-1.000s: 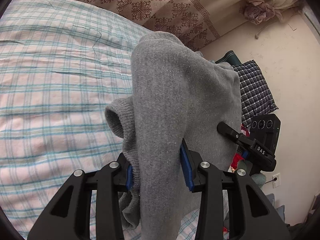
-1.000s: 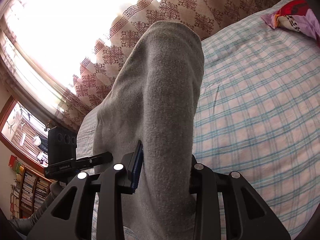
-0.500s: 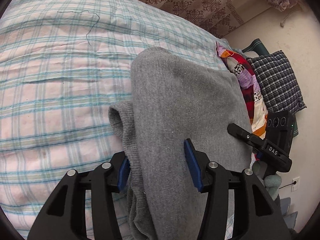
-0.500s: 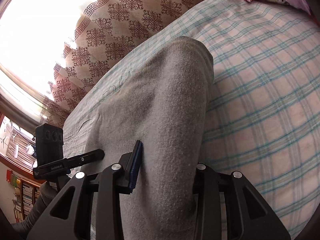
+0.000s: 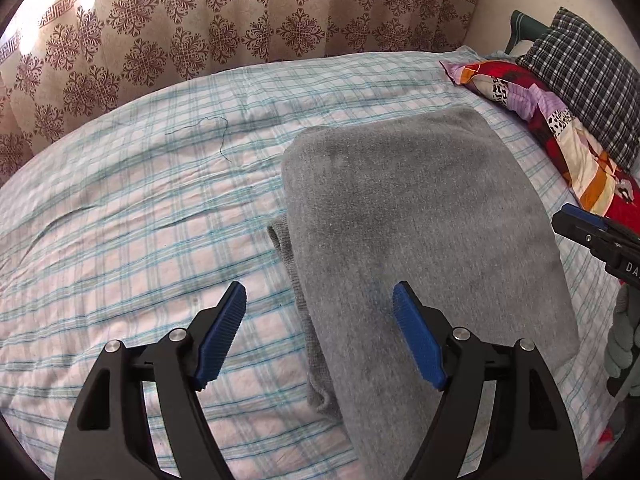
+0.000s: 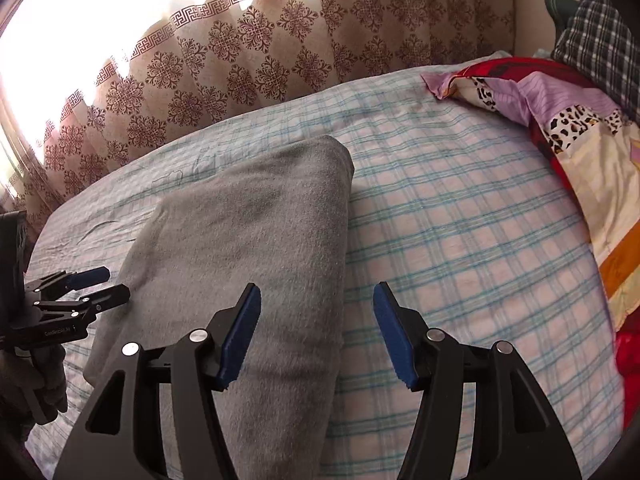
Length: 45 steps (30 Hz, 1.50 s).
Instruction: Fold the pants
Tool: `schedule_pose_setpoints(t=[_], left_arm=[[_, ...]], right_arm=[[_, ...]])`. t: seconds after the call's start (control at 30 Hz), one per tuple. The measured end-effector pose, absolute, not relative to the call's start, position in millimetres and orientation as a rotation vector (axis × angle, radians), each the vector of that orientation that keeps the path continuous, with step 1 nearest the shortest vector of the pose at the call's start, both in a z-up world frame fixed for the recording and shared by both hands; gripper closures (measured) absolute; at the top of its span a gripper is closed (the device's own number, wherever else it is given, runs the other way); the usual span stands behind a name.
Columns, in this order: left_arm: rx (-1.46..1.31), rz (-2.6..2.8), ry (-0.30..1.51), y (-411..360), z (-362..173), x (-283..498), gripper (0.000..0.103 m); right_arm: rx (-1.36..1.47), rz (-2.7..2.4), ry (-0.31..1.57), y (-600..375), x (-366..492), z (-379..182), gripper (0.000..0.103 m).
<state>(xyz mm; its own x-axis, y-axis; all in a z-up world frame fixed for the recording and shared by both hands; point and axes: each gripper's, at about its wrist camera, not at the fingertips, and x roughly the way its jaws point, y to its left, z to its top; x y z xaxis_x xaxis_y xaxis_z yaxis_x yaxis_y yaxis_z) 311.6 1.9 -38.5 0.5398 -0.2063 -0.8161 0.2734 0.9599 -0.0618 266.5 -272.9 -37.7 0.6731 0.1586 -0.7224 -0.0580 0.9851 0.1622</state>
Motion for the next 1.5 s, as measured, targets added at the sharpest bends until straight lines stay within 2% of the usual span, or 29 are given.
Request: schedule_pose_setpoints(t=[0.07,0.13,0.37,0.8,1.03,1.13,1.17,1.23,1.37,1.5], left_arm=[[0.11,-0.269,0.938,0.3,-34.7,298.4,0.018],[0.131,-0.257,0.933,-4.0,-33.3,287.7,0.017],[0.17,-0.224,0.941,-12.1,-48.3,260.7,0.016],[0.226,-0.17,0.946,-19.4,-69.6,258.1,0.013],[0.233,-0.141,0.933,-21.3,-60.9,251.7,0.012],[0.241,-0.134,0.913,-23.0,-53.8,244.9,0.006],[0.242,-0.135,0.906,-24.4,-51.3,241.8,0.006],[0.244,-0.141,0.896,-27.1,-46.4,237.0,0.005],[0.257,-0.128,0.862,-34.5,-34.7,227.1,0.003],[0.293,-0.074,0.816,-43.5,-18.6,220.8,0.003]], right_arm=[[0.095,0.108,0.818,-263.9,248.6,-35.9,0.042],[0.082,0.113,0.825,-256.1,232.2,-38.6,0.042],[-0.006,0.079,0.868,-232.8,197.5,-57.3,0.042],[0.03,0.093,0.924,-235.9,202.5,-96.8,0.037],[0.028,0.082,0.909,-234.5,196.8,-79.5,0.035],[0.019,0.069,0.882,-235.0,188.6,-63.1,0.03],[0.021,0.069,0.873,-235.7,185.6,-58.3,0.024],[0.026,0.062,0.853,-237.7,179.5,-49.0,0.018],[0.023,0.044,0.822,-238.1,169.7,-38.9,0.013],[0.004,0.021,0.794,-238.5,161.6,-36.7,0.013]])
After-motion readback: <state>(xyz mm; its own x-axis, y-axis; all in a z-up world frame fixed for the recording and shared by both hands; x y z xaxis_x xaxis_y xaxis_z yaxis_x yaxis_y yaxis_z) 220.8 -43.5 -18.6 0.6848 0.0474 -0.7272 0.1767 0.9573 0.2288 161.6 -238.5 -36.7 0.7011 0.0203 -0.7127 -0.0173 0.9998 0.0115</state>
